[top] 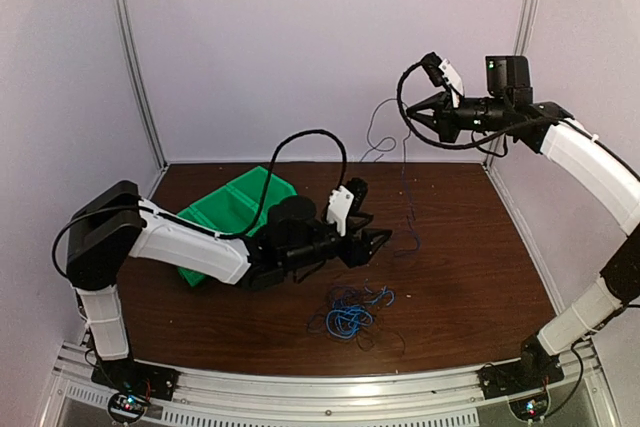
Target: Untangle the cables
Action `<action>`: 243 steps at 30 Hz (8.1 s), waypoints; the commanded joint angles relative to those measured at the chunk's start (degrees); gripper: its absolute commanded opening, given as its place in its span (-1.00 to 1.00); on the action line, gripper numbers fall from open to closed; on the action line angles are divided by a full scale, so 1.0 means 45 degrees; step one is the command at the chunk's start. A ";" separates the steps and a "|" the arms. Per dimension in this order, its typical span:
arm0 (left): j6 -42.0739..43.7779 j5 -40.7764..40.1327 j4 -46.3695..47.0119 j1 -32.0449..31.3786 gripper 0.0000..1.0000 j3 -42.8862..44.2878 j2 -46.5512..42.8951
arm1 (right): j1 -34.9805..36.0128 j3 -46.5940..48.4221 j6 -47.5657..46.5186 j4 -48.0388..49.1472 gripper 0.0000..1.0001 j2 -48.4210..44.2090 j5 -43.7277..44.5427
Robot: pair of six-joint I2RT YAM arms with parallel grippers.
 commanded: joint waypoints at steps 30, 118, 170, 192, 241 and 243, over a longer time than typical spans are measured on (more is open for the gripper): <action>-0.2570 -0.2598 -0.0083 -0.0277 -0.43 0.5432 0.4794 | 0.0163 -0.1288 0.1997 0.1946 -1.00 -0.0748 -0.0947; 0.2253 -0.5449 -1.1883 0.5853 -1.00 0.1073 -1.0374 | -0.2576 -0.8668 -0.0302 0.4420 0.06 -0.0956 -0.2199; -0.0590 -0.0311 -1.3570 0.9861 -1.00 -0.3717 -0.9354 | -0.2579 -0.8542 -0.0673 0.3887 0.06 -0.0407 -0.2424; -0.1220 -0.0861 -1.5340 1.0317 -1.00 -0.3208 -0.8760 | -0.2581 -0.8502 -0.0760 0.3806 0.05 -0.0154 -0.2539; -0.2024 0.0756 -1.9260 1.1501 -0.06 0.1864 -0.6097 | -0.2562 -0.8054 -0.1309 0.2866 0.06 0.0495 -0.2899; -0.1794 0.0324 -1.9486 1.1502 -0.04 0.2248 -0.5944 | -0.2561 -0.8015 -0.1312 0.2857 0.05 0.0556 -0.2921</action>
